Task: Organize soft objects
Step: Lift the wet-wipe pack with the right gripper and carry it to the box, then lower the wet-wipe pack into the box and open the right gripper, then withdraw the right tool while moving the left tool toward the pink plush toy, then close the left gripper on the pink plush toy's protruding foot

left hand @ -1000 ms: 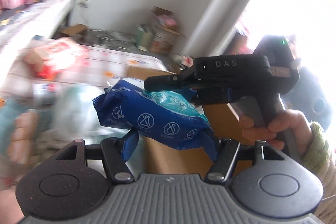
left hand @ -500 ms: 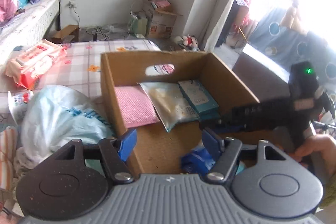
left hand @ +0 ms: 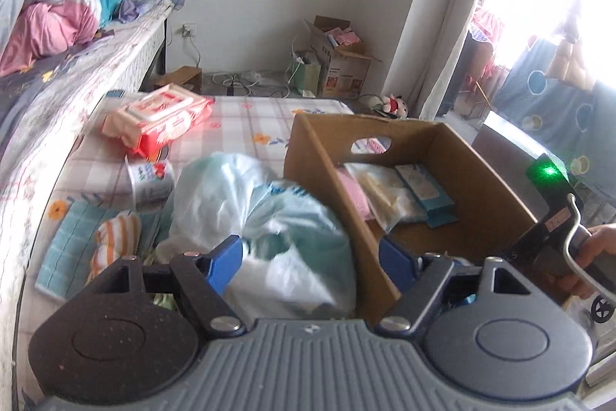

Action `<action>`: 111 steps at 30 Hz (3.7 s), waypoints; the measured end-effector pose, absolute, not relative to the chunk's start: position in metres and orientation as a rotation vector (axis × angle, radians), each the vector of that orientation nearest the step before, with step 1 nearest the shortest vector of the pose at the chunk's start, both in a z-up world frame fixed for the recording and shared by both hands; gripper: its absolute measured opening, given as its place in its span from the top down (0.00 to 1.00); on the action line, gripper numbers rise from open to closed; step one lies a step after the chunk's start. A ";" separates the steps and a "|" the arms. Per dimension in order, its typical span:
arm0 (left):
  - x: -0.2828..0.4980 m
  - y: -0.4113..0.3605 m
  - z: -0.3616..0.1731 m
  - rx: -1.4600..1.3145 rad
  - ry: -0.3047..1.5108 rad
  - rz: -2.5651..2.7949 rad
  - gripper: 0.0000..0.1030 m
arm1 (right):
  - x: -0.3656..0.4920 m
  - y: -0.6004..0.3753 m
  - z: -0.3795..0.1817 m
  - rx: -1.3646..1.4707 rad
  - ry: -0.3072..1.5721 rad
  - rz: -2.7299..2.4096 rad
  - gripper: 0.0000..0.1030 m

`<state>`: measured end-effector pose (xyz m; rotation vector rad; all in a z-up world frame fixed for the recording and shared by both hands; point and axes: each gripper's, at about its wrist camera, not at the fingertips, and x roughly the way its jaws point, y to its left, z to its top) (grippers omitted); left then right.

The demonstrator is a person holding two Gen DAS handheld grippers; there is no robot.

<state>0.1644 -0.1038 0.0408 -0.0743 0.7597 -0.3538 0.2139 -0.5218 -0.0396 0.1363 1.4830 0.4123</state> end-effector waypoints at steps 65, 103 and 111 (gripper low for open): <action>0.060 0.039 0.008 -0.063 0.788 -0.143 0.16 | 0.106 -0.406 0.084 0.652 0.848 0.627 0.27; 0.040 0.056 -0.017 -0.026 0.831 -0.137 0.85 | 0.044 -0.244 -0.007 0.589 1.034 0.792 0.47; 0.027 0.066 0.034 -0.098 0.816 -0.254 0.86 | 0.018 -0.244 0.039 0.277 0.819 0.898 0.23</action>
